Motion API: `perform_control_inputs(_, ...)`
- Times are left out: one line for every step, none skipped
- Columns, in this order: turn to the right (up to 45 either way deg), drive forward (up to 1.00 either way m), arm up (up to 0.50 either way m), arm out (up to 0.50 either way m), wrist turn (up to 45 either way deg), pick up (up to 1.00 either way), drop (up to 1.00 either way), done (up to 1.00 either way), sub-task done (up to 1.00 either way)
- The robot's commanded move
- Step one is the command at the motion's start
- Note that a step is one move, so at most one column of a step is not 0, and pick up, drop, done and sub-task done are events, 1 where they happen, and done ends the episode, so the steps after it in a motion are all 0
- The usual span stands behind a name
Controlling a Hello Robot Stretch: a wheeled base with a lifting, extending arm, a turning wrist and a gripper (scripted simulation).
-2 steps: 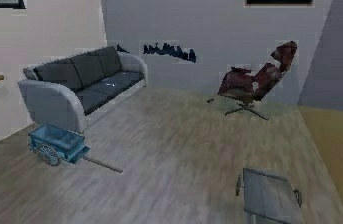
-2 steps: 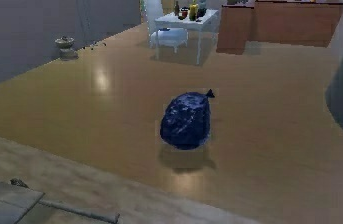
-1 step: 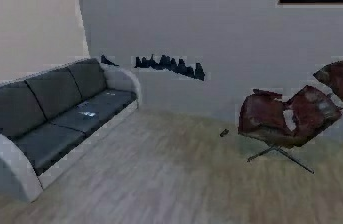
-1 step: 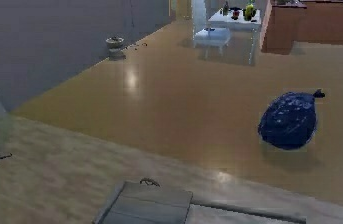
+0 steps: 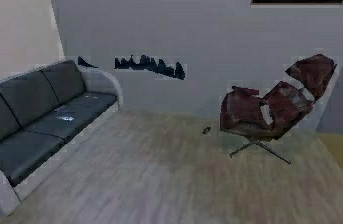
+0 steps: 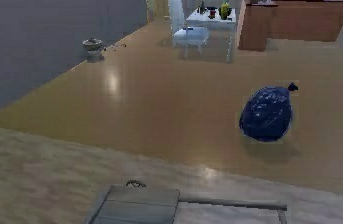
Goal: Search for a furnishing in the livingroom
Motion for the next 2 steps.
perform_control_inputs(0.0, 0.45, 0.00, 0.00, 0.0, 0.00, 0.00, 0.00, 0.00)
perform_control_inputs(-18.0, 0.00, 0.00, 0.00, 0.0, 0.00, 0.00, 0.00, 0.00)
